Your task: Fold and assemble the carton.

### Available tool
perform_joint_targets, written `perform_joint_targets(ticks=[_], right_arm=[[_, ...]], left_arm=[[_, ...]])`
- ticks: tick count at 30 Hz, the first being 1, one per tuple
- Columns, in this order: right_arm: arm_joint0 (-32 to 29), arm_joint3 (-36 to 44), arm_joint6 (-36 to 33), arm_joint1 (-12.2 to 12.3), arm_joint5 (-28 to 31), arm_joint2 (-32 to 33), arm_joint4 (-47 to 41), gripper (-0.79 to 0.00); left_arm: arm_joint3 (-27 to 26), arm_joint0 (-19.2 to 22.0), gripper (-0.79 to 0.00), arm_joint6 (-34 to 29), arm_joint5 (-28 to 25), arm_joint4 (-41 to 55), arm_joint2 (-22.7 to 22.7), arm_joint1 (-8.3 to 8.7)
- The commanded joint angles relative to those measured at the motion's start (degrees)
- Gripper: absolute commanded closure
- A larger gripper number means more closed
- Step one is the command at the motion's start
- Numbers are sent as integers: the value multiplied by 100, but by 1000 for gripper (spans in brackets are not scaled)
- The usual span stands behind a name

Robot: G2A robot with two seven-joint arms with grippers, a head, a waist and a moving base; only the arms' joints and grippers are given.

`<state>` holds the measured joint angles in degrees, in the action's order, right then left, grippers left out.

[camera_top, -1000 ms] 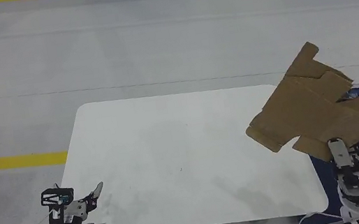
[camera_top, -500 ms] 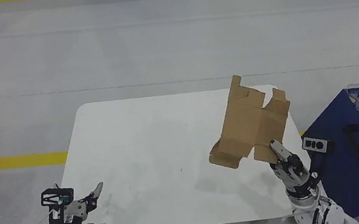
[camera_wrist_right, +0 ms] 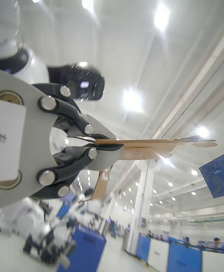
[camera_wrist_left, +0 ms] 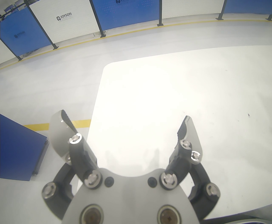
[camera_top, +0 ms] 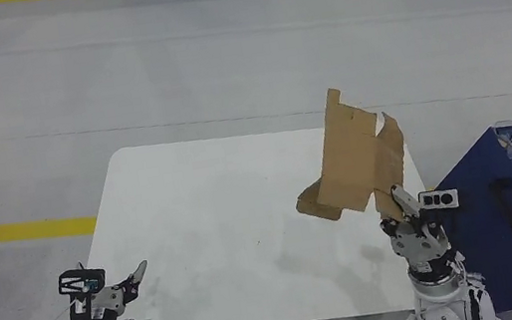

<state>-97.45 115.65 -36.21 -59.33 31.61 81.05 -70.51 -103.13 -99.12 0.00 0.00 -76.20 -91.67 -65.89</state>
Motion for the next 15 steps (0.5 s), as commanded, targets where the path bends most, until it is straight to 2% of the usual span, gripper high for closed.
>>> perform_joint_targets(ticks=[1, 4, 8, 11, 15], right_arm=[[-235, 267, -496, 19, -1239, 356, -2135, 0], [-615, 557, -738, 46, -2904, 767, -3685, 0], [-885, 573, -585, 92, -5044, 1173, -5229, 0], [-973, 391, -203, 113, -6298, 1225, -6341, 0], [-925, 34, 648, 140, -7451, 988, -7813, 0]], left_arm=[[0, 0, -785, 0, 0, 0, 0, 0], [0, 0, -785, 0, 0, 0, 0, 0], [0, 0, -785, 0, 0, 0, 0, 0], [0, 0, -785, 0, 0, 0, 0, 0], [0, 0, -785, 0, 0, 0, 0, 0]])
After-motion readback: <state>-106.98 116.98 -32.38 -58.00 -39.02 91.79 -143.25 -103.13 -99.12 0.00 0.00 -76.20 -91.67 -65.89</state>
